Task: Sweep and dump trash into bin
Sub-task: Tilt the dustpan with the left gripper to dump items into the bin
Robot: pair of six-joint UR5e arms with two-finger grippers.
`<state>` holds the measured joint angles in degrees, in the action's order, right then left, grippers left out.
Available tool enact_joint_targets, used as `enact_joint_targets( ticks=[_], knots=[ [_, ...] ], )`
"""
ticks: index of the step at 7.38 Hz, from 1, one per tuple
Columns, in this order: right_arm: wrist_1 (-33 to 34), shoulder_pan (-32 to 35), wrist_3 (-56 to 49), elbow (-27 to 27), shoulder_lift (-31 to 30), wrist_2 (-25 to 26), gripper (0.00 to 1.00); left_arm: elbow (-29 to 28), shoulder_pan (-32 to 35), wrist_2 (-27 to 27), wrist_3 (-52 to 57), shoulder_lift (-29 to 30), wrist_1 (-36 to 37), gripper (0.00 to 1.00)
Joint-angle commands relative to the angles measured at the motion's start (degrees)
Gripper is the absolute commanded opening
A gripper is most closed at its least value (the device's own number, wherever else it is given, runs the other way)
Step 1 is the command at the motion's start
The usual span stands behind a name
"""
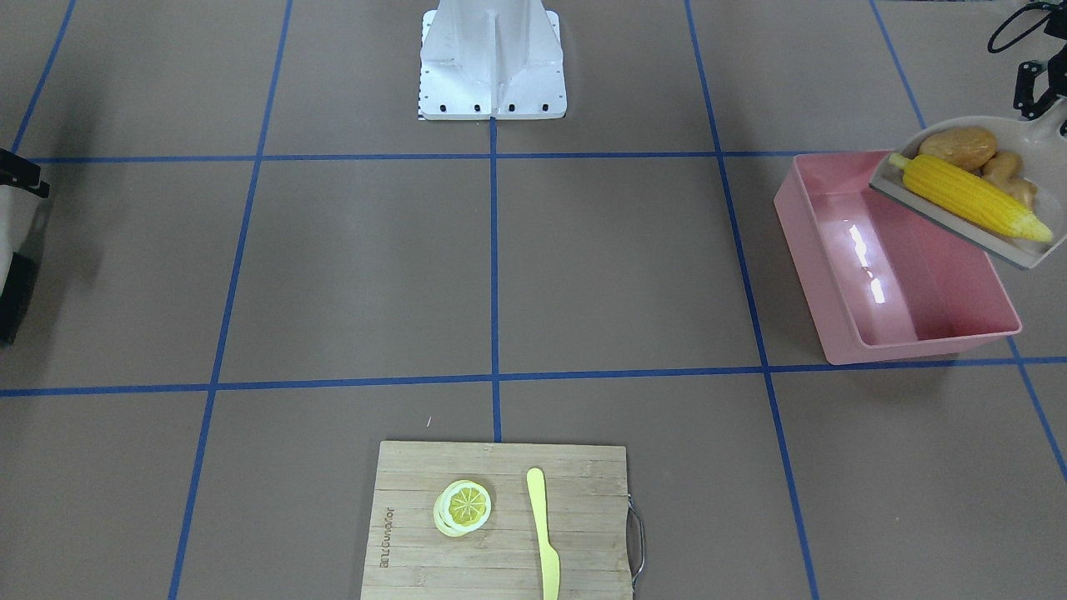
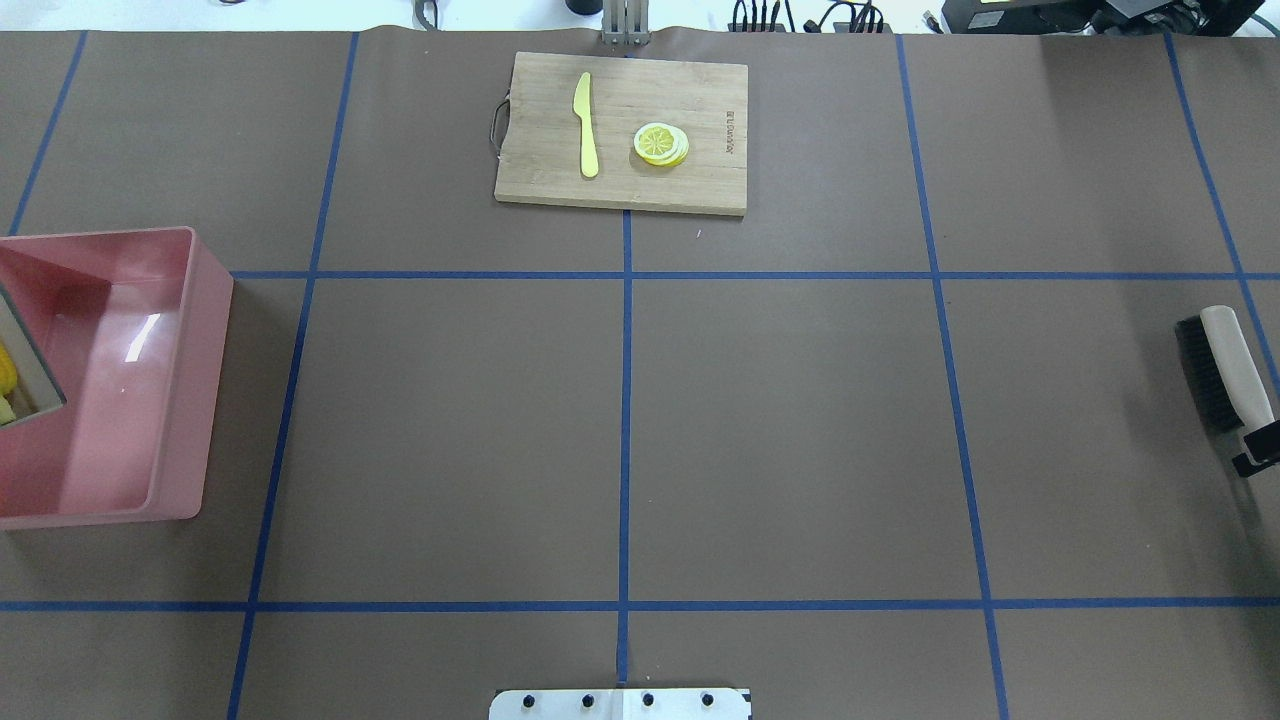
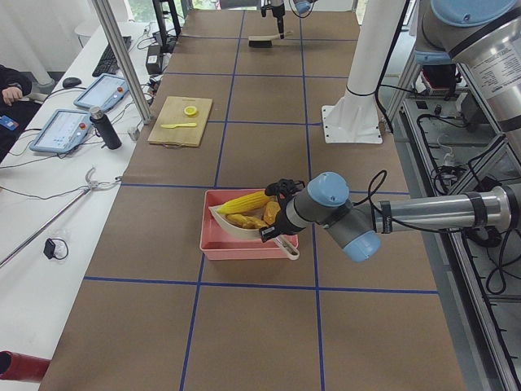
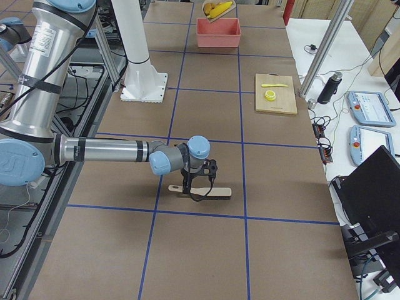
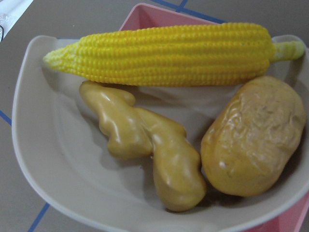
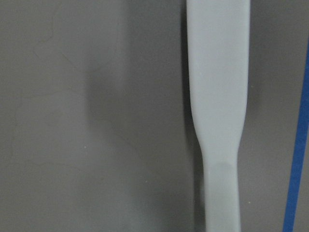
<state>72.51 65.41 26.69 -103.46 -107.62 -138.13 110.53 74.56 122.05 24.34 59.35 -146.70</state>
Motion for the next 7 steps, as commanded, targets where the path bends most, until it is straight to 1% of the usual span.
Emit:
enact_joint_targets(
  ticks=[1, 2, 3, 4, 5, 6, 7],
  knots=[
    [0.5, 7.7, -1.8, -0.2, 0.2, -0.4, 1.0, 0.8, -0.4, -6.9, 9.9, 1.0, -0.1, 0.0],
    [1.9, 12.1, -2.3, 0.9, 0.3, 0.3, 1.0, 0.8, -0.4, -8.6, 12.6, 1.8, -0.1, 0.0],
    [4.5, 15.3, -8.2, 1.7, 0.5, -0.3, 1.0, 1.0, -0.4, -10.3, 15.5, 2.1, -0.4, 0.0],
    [10.1, 18.7, -13.3, 1.5, 3.1, 0.3, 1.0, 1.9, -0.4, -13.3, 21.4, 2.4, -0.5, 0.0],
    [13.2, 19.2, -16.0, 1.9, 4.2, 0.7, 1.0, 2.3, -0.4, -17.1, 25.5, 2.7, -0.7, 0.0],
    [14.1, 19.8, -16.1, 1.4, 5.8, 1.4, 1.0, 2.5, -0.3, -19.6, 28.9, 4.0, -0.6, 0.0],
    [14.1, 20.0, -16.1, 0.7, 6.1, 3.1, 1.0, 3.0, -0.4, -22.7, 31.5, 4.5, -0.7, 0.0]
  ],
)
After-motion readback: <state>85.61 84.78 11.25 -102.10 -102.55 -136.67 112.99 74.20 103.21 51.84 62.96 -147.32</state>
